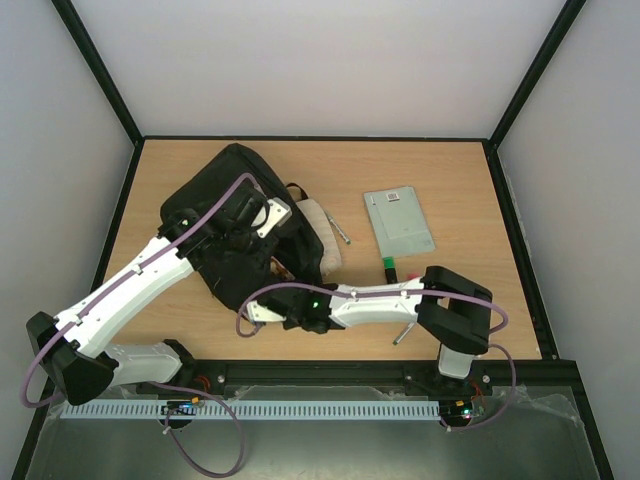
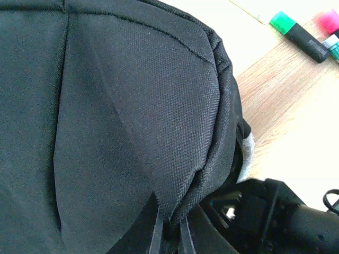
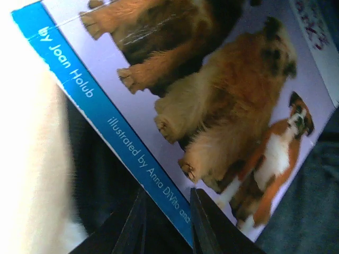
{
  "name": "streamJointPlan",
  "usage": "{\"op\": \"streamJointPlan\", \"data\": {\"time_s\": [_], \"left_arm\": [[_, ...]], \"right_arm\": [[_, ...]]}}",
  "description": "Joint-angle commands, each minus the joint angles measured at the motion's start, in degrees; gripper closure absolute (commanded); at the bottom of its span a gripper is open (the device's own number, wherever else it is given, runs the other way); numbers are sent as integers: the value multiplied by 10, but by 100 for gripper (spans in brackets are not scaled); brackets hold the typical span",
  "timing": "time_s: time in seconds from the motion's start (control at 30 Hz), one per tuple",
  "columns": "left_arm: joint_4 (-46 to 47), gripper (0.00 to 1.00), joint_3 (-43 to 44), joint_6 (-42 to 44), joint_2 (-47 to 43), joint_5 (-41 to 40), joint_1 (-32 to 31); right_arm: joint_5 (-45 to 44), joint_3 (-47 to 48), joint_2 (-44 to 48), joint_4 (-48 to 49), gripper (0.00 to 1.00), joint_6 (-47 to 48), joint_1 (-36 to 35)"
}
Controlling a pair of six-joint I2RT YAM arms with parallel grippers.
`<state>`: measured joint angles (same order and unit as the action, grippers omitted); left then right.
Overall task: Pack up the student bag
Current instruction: Place the book in the student bag.
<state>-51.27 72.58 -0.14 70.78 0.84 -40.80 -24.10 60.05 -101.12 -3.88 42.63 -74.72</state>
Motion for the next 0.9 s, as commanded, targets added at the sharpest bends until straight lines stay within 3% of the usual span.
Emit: {"op": "streamJointPlan", "data": {"time_s": [0.0,0.3,0.67,0.87], "left_arm": [[22,98,0,7,-18,36,1],[20,98,1,8,-18,43,1],[25,98,-10,8,-26,26,1],[26,98,-15,8,-26,25,1]], "right_arm": [[-32,27,-6,39,76,-6,30],[-57,28,-48,103,75,-14,49],[48,-11,49,22,67,24,15],[52,2,25,29,66,42,2]]}}
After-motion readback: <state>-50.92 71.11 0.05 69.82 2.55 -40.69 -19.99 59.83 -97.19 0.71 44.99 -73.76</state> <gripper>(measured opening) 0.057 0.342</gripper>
